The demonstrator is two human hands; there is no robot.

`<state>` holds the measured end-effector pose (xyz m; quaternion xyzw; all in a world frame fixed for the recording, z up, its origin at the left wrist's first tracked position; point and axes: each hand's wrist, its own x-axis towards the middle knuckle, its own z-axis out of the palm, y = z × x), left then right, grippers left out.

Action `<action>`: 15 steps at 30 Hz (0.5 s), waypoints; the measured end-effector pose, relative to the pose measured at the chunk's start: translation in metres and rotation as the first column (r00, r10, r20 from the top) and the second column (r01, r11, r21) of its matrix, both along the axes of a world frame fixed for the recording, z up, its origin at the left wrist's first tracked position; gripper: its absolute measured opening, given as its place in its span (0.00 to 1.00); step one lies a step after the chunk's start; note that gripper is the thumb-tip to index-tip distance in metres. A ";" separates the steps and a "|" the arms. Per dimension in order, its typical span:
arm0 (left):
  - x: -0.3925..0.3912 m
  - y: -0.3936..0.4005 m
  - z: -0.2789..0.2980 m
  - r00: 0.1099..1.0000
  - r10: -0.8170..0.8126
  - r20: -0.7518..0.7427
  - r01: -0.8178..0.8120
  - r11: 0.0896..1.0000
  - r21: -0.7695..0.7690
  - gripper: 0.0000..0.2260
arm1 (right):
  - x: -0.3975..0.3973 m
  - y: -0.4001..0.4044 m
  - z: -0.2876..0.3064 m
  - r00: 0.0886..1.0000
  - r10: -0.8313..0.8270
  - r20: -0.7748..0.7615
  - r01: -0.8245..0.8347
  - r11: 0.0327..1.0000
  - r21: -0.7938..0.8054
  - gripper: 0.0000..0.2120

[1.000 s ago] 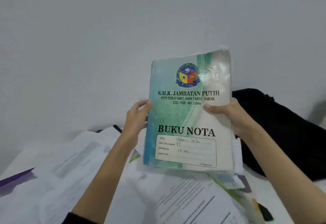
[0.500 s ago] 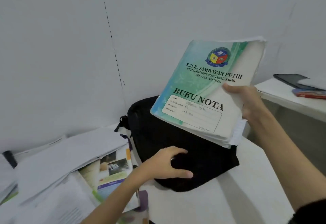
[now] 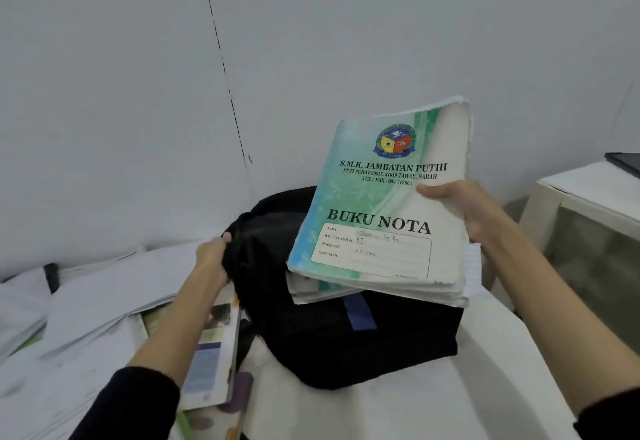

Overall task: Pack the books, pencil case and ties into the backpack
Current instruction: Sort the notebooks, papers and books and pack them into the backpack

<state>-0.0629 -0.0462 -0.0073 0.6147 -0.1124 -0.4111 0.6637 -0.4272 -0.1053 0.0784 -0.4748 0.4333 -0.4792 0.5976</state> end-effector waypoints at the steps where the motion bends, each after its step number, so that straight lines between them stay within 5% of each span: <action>1: 0.007 -0.007 0.009 0.999 0.008 0.038 -0.007 1.000 -0.009 0.04 | 0.001 -0.001 -0.006 0.999 0.006 -0.035 -0.004 0.999 0.036 0.16; 4: 0.001 -0.021 0.048 0.948 0.034 0.317 -0.036 0.999 -0.001 0.04 | 0.006 -0.006 -0.023 0.994 -0.053 -0.094 0.061 0.995 0.085 0.13; 8: -0.026 -0.027 0.094 0.666 0.003 0.746 0.022 0.999 -0.024 0.19 | 0.020 -0.011 -0.063 0.953 -0.299 -0.057 0.304 0.939 0.159 0.14; 12: -0.063 -0.027 0.123 0.384 0.005 0.923 0.148 0.987 -0.067 0.20 | 0.047 -0.010 -0.098 0.797 -0.601 0.058 0.554 0.767 0.322 0.18; 15: -0.091 -0.027 0.133 0.192 0.018 0.981 0.266 0.961 -0.070 0.21 | 0.078 0.005 -0.107 0.735 -0.668 0.119 0.595 0.719 0.359 0.19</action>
